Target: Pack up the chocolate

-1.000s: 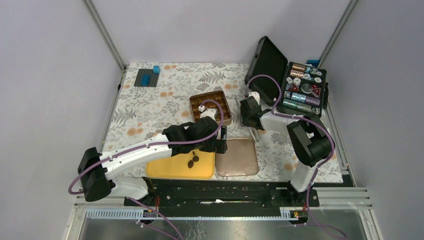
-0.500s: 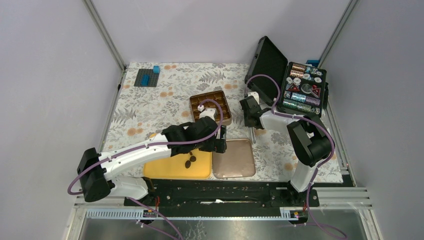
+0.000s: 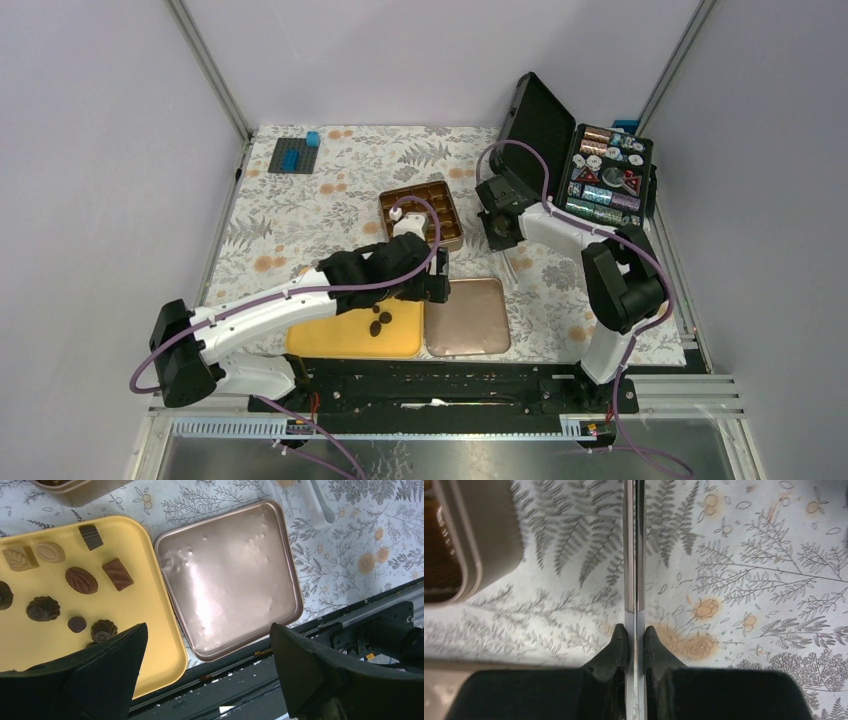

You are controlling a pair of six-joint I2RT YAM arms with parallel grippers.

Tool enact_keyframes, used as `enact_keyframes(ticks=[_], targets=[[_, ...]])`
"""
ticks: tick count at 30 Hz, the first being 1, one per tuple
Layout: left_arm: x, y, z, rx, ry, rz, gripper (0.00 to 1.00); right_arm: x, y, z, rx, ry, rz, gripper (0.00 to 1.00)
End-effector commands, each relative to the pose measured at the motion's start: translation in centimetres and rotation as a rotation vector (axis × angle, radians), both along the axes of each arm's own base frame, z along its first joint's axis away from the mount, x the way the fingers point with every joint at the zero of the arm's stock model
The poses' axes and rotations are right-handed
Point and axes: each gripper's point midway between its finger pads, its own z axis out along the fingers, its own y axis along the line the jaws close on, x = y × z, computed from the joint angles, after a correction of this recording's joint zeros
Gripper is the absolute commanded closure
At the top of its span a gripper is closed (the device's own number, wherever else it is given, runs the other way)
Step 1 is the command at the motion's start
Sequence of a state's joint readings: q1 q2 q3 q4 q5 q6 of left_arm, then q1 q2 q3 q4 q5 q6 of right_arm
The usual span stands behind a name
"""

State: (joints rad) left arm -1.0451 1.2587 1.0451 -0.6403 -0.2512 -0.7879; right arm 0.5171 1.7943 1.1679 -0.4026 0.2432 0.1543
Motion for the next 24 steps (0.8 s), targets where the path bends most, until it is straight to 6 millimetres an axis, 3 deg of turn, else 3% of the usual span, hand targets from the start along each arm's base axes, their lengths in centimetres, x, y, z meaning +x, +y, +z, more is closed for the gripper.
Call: enact_keyframes(ticks=[1, 6, 15, 21, 24], targets=[[1.8, 0.6, 2.8, -0.059, -0.076, 0.088, 0.01, -2.7, 1.5, 3.4, 0.076, 0.09, 0.111, 1.0], [3.0, 3.2, 4.0, -0.064, -0.105, 0.16, 0.01, -5.7, 1.9, 6.2, 0.172, 0.111, 0.134, 0.97], [5.7, 8.7, 5.6, -0.076, -0.152, 0.277, 0.01, -9.6, 0.1, 11.7, 0.245, 0.036, 0.095, 0.92], [6.3, 10.0, 6.2, -0.059, -0.167, 0.312, 0.01, -12.1, -0.1, 14.3, 0.304, 0.041, 0.114, 0.89], [6.6, 10.9, 5.6, -0.034, -0.14, 0.336, 0.01, -13.1, 0.7, 15.6, 0.353, 0.05, 0.144, 0.86]])
